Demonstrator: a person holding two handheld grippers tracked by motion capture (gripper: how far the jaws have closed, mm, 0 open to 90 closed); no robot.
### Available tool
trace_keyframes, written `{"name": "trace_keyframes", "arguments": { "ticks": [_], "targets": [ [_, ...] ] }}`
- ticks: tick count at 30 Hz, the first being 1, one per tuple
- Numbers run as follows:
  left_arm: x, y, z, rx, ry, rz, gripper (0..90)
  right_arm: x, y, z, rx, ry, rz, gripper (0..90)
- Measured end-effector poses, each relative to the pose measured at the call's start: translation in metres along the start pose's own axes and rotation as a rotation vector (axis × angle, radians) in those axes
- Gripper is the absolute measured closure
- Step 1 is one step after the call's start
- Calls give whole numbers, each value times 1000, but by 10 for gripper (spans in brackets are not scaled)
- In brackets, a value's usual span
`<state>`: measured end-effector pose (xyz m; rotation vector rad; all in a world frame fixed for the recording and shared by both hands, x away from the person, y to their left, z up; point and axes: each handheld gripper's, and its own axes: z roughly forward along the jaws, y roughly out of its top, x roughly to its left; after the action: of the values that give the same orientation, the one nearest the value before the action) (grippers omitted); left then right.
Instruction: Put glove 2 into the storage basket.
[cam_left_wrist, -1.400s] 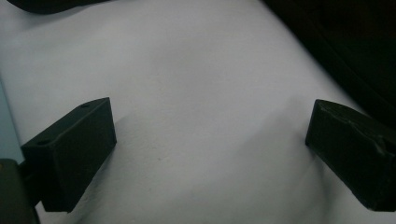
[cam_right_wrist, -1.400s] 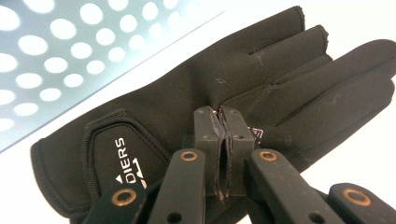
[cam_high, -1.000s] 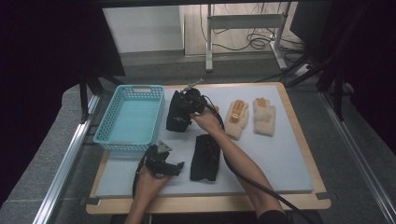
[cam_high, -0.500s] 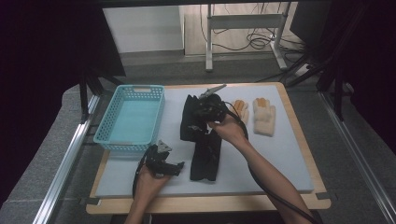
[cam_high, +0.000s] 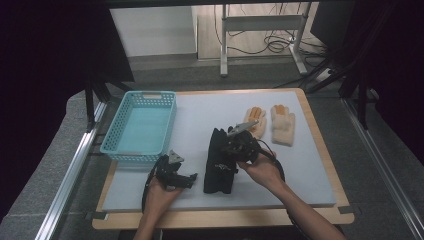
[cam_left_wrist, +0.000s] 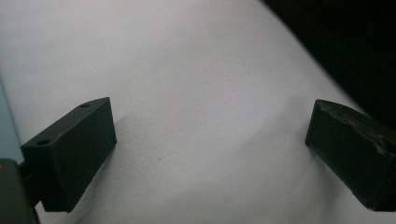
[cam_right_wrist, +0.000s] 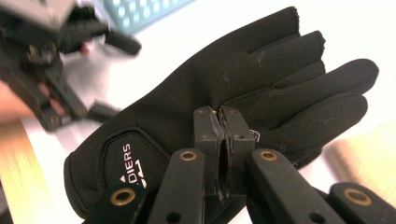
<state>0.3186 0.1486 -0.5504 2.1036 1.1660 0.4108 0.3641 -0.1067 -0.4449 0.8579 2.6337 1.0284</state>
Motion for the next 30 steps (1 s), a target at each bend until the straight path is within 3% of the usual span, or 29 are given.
{"name": "trace_keyframes", "arguments": {
  "ticks": [3,5,9,12,16,20,23,28,30],
  "targets": [
    [0,0,0,0,0,0,22,3,-8,6,23,-11,1,852],
    [0,0,0,0,1,0,22,2,-20,18,44,-20,29,851],
    [0,0,0,0,1,0,22,-1,-29,31,38,-3,75,847],
    [0,0,0,4,2,6,22,0,-32,36,34,4,82,838],
    [0,0,0,3,2,6,22,-2,-35,45,12,16,76,742],
    [0,0,0,0,1,1,22,-5,-32,39,-11,21,55,618],
    [0,0,0,-1,2,-4,23,-9,-30,27,-39,5,33,588],
    [-1,-1,-2,1,8,3,23,-19,-36,12,-67,-18,20,602],
    [0,-3,-5,7,10,15,21,-28,-46,5,-77,27,39,709]
  ]
}}
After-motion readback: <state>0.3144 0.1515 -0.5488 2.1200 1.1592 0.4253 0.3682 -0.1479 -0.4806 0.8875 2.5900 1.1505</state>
